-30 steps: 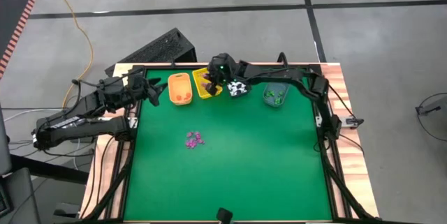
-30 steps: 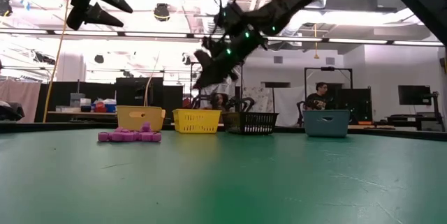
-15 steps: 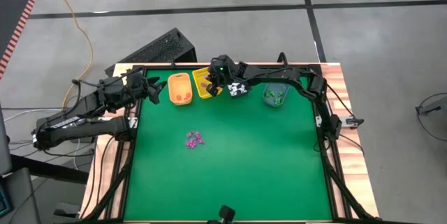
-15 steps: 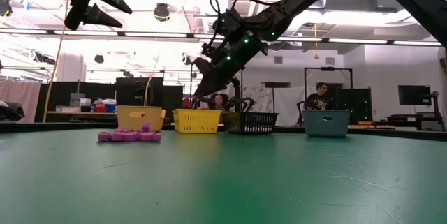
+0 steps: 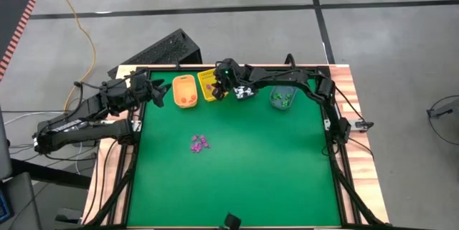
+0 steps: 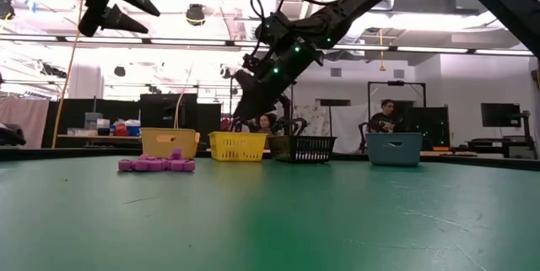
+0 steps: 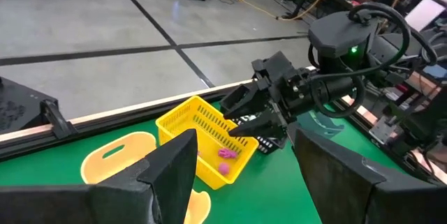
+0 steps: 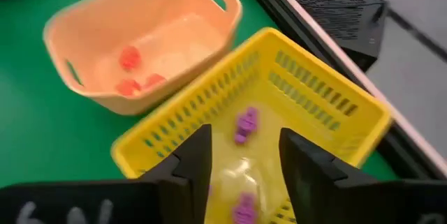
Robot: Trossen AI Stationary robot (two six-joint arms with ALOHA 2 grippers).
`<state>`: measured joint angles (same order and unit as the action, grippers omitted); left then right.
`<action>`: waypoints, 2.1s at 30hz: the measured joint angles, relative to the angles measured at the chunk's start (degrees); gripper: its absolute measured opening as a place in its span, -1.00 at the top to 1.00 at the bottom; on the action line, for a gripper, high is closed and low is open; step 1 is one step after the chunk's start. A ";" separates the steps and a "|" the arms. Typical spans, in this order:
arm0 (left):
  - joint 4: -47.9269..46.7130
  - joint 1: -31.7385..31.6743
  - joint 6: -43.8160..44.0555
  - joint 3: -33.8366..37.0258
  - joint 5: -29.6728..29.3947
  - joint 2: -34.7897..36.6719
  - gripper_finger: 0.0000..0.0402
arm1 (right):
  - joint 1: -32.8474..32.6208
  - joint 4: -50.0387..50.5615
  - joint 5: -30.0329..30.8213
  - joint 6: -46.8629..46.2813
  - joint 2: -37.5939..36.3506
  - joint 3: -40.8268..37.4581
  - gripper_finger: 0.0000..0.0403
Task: Sort Halloween decoration
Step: Put the pink skeleton toy into the yellow bin
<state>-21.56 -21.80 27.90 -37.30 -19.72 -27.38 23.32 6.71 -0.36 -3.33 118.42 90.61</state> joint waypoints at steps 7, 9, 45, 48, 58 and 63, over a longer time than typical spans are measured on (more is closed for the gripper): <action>-0.02 0.00 -0.46 0.00 1.06 0.00 -0.15 | -1.51 -0.25 -2.86 -5.61 -0.05 2.71 0.13; -0.04 0.00 -0.50 0.00 1.06 0.00 -0.15 | -2.40 -0.29 -2.93 -6.41 -0.03 3.54 0.13; -0.06 0.00 -0.65 0.00 1.20 0.01 -0.15 | -17.73 -1.63 10.42 -13.20 -0.03 4.53 0.24; -0.07 0.02 -0.65 0.00 1.17 0.01 -0.15 | -19.50 -0.46 10.58 -12.80 0.67 4.56 0.25; -2.15 0.01 -0.66 0.00 1.09 0.02 -0.15 | -27.63 -2.14 5.50 -1.06 0.91 4.53 0.25; -4.83 0.00 -0.66 0.00 1.09 0.01 -0.15 | -31.28 -1.46 8.98 2.36 0.12 4.56 0.26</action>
<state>-26.39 -21.80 27.24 -37.30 -18.63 -27.37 -7.96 5.25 8.62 -0.97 118.54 95.17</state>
